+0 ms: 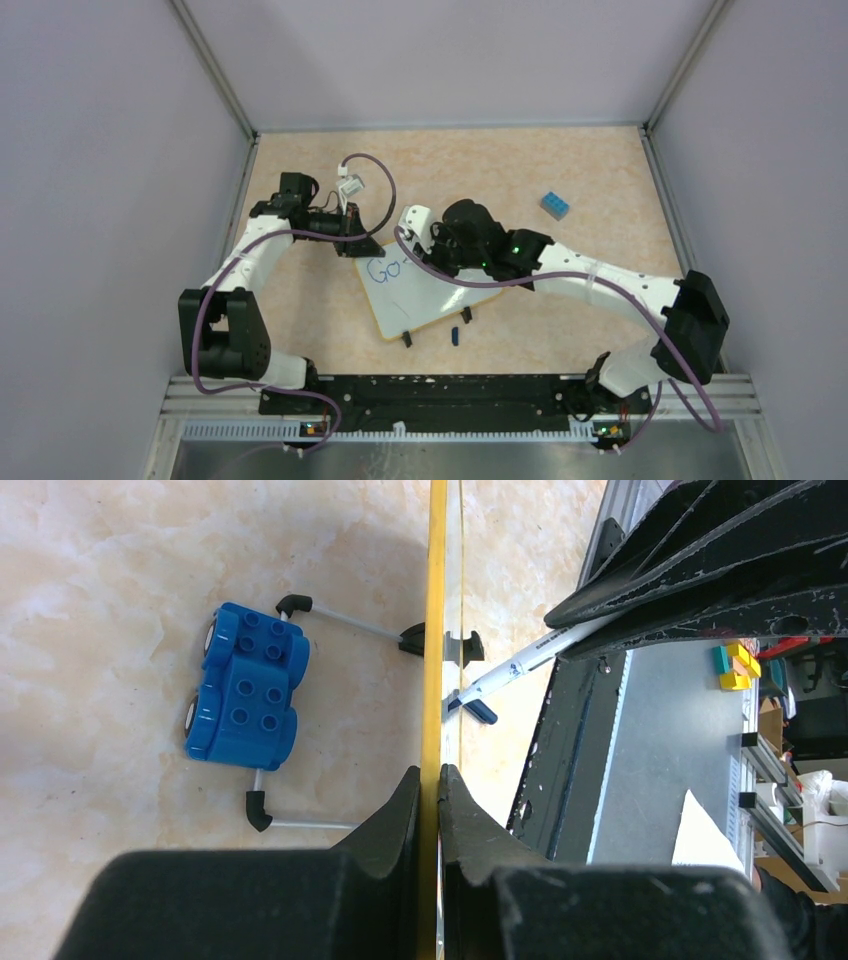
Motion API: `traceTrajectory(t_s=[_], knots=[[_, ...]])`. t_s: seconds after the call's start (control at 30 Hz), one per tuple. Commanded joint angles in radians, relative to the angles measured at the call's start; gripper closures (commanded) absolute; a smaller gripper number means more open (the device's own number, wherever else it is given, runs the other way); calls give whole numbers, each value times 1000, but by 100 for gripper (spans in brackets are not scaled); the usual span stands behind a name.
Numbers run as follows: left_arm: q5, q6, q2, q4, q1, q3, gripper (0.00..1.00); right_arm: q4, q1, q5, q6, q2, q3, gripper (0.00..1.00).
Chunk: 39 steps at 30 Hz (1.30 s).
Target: Write a sentence on the whiteboard
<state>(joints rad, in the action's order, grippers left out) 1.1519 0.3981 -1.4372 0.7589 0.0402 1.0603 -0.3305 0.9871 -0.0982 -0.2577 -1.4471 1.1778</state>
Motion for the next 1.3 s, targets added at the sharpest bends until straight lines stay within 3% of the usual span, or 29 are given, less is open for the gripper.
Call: traceTrajectory(t_s=[0.0,0.53,1.27], knots=[[-44,13,14,-10,-3,1,100,29,-8,-5,5,-21,22,100],[-49,12,8,-10,-3,3,100,11,-8,-32,-6,26,-39,100],[-45,5,6,-11,-3,9,100,-14,-45,56,-44,46,-16,100]])
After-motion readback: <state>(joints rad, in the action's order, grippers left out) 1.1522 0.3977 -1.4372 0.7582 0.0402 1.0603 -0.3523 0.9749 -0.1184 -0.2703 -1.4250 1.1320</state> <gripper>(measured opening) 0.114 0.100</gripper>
